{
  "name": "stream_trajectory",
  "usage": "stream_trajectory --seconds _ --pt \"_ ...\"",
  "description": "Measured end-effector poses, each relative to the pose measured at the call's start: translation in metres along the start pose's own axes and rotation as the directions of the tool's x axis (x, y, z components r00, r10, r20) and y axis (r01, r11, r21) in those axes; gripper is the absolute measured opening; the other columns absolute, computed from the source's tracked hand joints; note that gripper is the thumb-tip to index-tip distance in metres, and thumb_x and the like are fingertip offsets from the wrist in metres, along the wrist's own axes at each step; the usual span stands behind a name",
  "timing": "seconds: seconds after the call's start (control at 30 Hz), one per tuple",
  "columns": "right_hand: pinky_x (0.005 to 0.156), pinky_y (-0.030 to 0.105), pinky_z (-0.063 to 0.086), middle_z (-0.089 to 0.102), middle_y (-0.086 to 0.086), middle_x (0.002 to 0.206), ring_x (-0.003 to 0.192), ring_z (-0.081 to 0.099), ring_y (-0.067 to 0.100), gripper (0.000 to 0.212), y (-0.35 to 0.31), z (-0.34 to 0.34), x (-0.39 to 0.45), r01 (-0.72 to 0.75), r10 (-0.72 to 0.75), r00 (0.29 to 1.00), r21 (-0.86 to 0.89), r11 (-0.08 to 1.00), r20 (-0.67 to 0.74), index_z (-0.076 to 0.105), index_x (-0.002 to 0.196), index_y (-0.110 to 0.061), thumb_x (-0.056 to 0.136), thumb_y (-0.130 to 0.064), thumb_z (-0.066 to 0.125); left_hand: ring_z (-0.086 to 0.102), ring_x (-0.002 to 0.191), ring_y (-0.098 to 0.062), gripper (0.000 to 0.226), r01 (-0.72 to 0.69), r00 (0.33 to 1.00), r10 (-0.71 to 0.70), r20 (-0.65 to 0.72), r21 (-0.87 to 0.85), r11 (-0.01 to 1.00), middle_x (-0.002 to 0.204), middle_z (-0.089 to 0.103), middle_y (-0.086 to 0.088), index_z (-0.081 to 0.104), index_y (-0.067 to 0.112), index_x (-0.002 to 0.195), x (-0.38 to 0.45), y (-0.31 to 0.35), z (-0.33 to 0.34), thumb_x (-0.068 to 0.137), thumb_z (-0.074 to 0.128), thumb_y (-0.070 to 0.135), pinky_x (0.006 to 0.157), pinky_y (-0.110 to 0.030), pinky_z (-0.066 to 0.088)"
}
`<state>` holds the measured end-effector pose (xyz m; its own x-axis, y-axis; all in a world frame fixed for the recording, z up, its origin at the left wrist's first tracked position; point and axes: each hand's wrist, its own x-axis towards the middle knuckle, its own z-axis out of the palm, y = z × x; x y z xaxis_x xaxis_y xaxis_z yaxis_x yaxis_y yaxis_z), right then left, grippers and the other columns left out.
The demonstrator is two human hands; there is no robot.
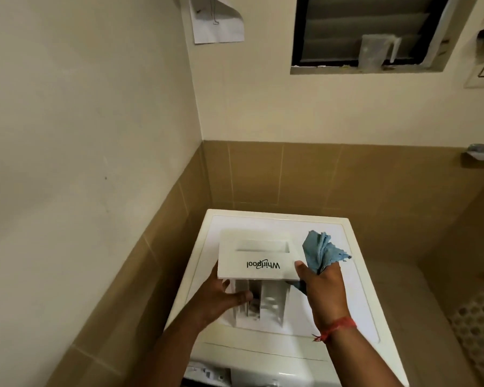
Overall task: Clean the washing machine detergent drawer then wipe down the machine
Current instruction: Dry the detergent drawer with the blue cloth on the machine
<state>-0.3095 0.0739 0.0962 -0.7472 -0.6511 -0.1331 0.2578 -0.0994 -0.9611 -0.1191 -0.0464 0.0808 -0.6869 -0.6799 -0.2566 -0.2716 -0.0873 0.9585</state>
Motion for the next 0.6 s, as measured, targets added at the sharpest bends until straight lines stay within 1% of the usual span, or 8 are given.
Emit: stream_trajectory --seconds 0.13,0.23,0.3,0.37,0.4,0.5,0.57,0.6 --pt "0.081 0.05 0.059 0.063 0.003 0.122 0.106 0.066 0.025 0.05 -0.003 -0.005 0.008 -0.006 0.008 0.999 -0.046 0.999 0.051 0.048 0.13 -0.025 0.089 -0.002 0.066 0.065 0.109 -0.007 0.05 -0.004 0.995 0.004 -0.102 0.007 1.0 0.109 0.073 0.013 0.067 0.03 0.113 0.012 0.014 0.013 0.07 0.087 0.015 0.084 -0.02 0.055" --pt "0.075 0.047 0.061 0.063 0.002 0.116 0.102 0.066 0.022 0.039 -0.008 -0.011 0.009 0.005 0.01 0.994 -0.141 0.99 0.106 0.052 0.121 -0.028 0.092 -0.005 0.063 0.068 0.101 -0.006 0.04 -0.038 0.982 0.035 -0.185 -0.014 0.999 0.101 0.075 0.01 0.069 0.029 0.107 0.014 0.014 0.022 0.076 0.081 0.006 0.078 -0.019 0.055" --pt "0.078 0.041 0.059 0.063 0.001 0.115 0.102 0.062 0.019 0.025 -0.015 -0.018 0.013 0.16 -0.139 0.986 -0.335 0.928 0.088 0.056 0.117 -0.028 0.096 -0.014 0.058 0.067 0.099 -0.002 0.039 -0.049 0.975 0.05 -0.214 0.011 0.999 0.099 0.073 0.016 0.067 0.032 0.106 0.014 0.01 0.024 0.08 0.077 0.005 0.073 -0.013 0.053" --pt "0.088 0.029 0.049 0.061 -0.003 0.114 0.103 0.058 0.012 0.023 -0.02 -0.025 0.015 0.369 -0.384 0.917 -0.59 0.718 0.106 0.059 0.119 -0.02 0.097 -0.018 0.055 0.065 0.097 0.003 0.039 -0.074 0.972 0.083 -0.22 0.051 0.996 0.098 0.07 0.023 0.064 0.035 0.108 0.014 0.009 0.024 0.083 0.074 0.005 0.069 -0.007 0.05" --pt "0.085 0.025 0.046 0.062 -0.002 0.108 0.099 0.058 0.013 0.02 -0.021 -0.026 0.016 0.418 -0.458 0.878 -0.691 0.589 0.14 0.061 0.115 -0.017 0.095 -0.014 0.056 0.064 0.096 0.006 0.04 -0.091 0.973 0.102 -0.208 0.065 0.994 0.097 0.069 0.025 0.064 0.035 0.108 0.014 0.009 0.024 0.084 0.073 0.004 0.069 -0.006 0.049" --pt "0.068 0.032 0.047 0.066 0.008 0.086 0.081 0.062 0.03 0.024 -0.016 -0.007 -0.004 0.414 -0.521 0.808 -0.894 0.171 0.274 0.064 0.094 -0.01 0.075 0.005 0.063 0.066 0.09 0.007 0.037 -0.159 0.97 0.168 -0.175 0.065 0.985 0.093 0.07 0.023 0.065 0.027 0.105 0.02 0.008 0.021 0.084 0.07 -0.003 0.071 -0.006 0.049" --pt "0.074 0.033 0.051 0.066 0.008 0.094 0.087 0.062 0.029 0.037 -0.009 0.015 -0.02 0.452 -0.502 0.783 -0.891 0.052 0.368 0.068 0.097 -0.012 0.064 0.004 0.064 0.069 0.087 0.002 0.026 -0.13 0.977 0.13 -0.168 0.008 0.991 0.092 0.072 0.013 0.062 0.016 0.108 0.027 0.007 0.019 0.091 0.06 -0.004 0.071 -0.012 0.052" --pt "0.081 0.034 0.052 0.066 0.006 0.102 0.094 0.06 0.027 0.04 -0.008 0.028 -0.029 0.474 -0.485 0.779 -0.88 0.039 0.398 0.069 0.102 -0.016 0.065 -0.001 0.064 0.069 0.085 0.002 0.017 -0.149 0.978 0.157 -0.134 0.072 0.986 0.091 0.072 0.01 0.058 0.016 0.107 0.029 0.005 0.019 0.095 0.056 0.004 0.07 -0.013 0.053"
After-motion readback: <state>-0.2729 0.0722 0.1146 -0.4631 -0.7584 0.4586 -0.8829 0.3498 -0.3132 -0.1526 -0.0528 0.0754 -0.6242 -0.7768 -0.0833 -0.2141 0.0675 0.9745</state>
